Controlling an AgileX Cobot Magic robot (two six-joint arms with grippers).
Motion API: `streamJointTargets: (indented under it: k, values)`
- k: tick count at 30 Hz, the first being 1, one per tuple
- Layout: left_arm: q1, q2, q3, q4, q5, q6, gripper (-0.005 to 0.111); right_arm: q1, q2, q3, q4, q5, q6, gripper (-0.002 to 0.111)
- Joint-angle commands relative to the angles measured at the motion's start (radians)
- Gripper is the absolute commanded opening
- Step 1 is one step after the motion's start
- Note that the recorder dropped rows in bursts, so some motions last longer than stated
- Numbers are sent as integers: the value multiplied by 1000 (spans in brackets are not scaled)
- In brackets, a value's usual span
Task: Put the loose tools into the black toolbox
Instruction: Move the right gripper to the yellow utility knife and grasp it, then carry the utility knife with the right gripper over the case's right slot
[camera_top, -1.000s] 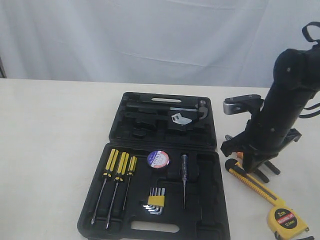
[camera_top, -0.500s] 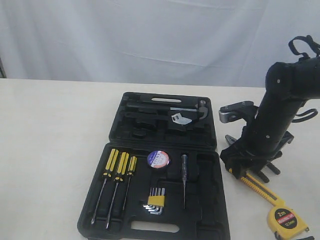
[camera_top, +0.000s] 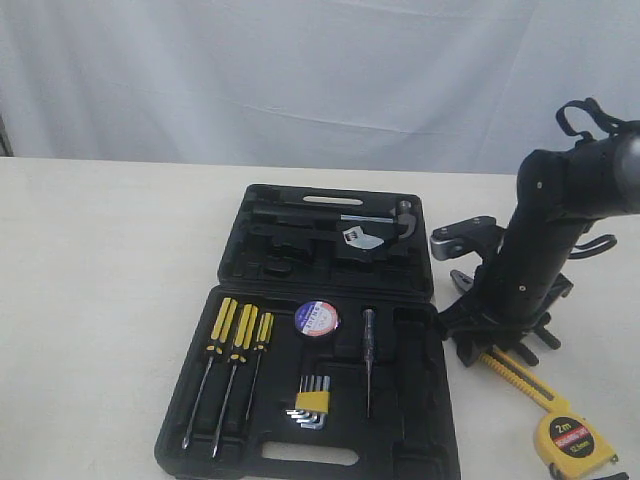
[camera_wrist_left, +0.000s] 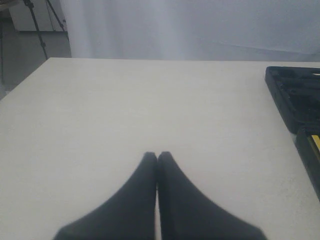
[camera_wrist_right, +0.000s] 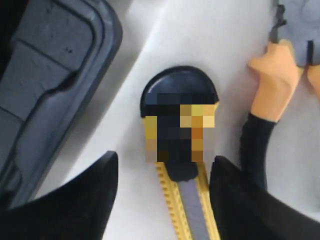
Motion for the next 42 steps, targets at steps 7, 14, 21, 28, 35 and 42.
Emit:
streamJointTargets:
  k: [7, 14, 21, 28, 35, 42]
  values:
    - [-5, -1, 3, 0, -5, -6, 0, -7, 19, -6, -17, -17, -9, 53]
    - [-5, -1, 3, 0, -5, -6, 0, -7, 19, -6, -50, -17, -9, 53]
    - [-5, -1, 3, 0, -5, -6, 0, -7, 19, -6, -52, -11, -9, 26]
    - [-5, -1, 3, 0, -5, -6, 0, -7, 19, -6, -52, -11, -9, 2]
    - [-5, -1, 3, 0, -5, -6, 0, -7, 19, -6, -52, -13, -9, 2]
    - [-5, -1, 3, 0, -5, -6, 0, -7, 15, -10, -55, -17, 39, 2]
